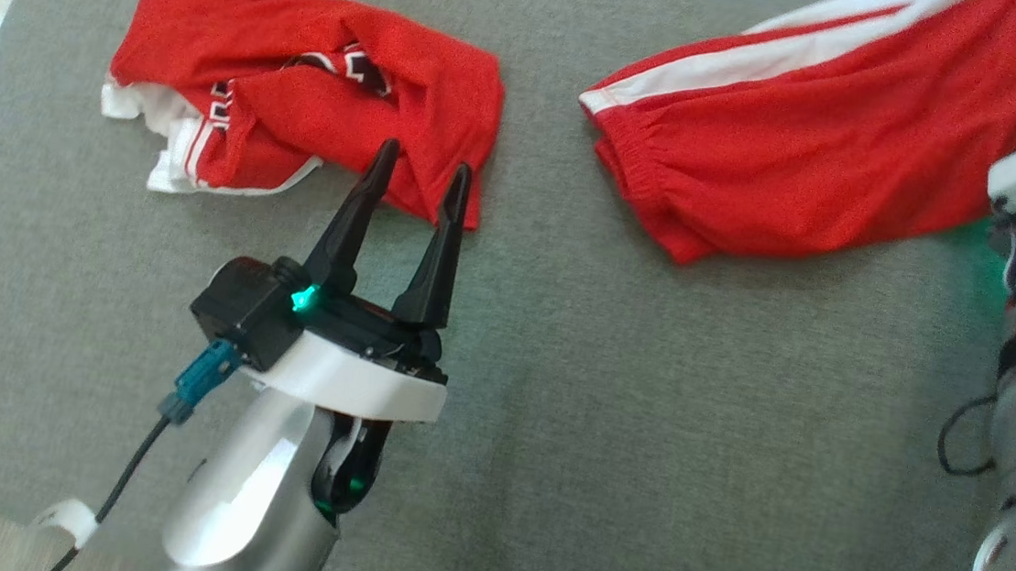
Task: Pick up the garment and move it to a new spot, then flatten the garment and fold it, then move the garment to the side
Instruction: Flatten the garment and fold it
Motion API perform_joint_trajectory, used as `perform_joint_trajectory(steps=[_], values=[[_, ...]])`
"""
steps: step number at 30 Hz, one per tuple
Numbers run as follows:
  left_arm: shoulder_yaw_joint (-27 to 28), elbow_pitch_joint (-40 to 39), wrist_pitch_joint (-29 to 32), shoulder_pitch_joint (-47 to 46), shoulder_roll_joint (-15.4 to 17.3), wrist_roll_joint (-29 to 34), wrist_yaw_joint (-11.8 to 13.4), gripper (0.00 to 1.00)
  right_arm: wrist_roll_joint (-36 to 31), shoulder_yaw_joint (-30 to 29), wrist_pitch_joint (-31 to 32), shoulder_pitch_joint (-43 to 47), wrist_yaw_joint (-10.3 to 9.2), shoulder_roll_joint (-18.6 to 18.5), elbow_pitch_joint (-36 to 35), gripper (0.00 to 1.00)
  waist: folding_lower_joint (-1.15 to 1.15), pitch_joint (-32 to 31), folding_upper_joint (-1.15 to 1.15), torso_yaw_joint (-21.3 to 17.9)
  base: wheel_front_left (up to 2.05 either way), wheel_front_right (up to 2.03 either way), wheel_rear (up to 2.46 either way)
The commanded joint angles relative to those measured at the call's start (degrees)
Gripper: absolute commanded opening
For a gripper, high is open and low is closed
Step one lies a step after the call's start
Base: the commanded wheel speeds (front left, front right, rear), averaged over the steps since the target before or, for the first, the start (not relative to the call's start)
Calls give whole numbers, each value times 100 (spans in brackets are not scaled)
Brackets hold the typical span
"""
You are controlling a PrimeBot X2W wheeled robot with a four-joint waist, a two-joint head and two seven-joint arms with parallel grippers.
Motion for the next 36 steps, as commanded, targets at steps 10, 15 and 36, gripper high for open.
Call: perform_joint_trajectory(steps=[10,15,36], values=[[382,-183,-29,238,43,160,5,100,797,23,-694,1073,-4,-28,-668,0,0,-642,0,-684,0,0,0],[420,-234,-29,367,43,231,-6,100,1137,-180,-937,1622,-4,162,-1152,0,0,-871,0,-952,0,0,0],[328,-170,-29,530,43,338,-25,100,2279,663,-1091,2531,-4,445,-2453,0,0,-1114,0,-955,0,0,0]])
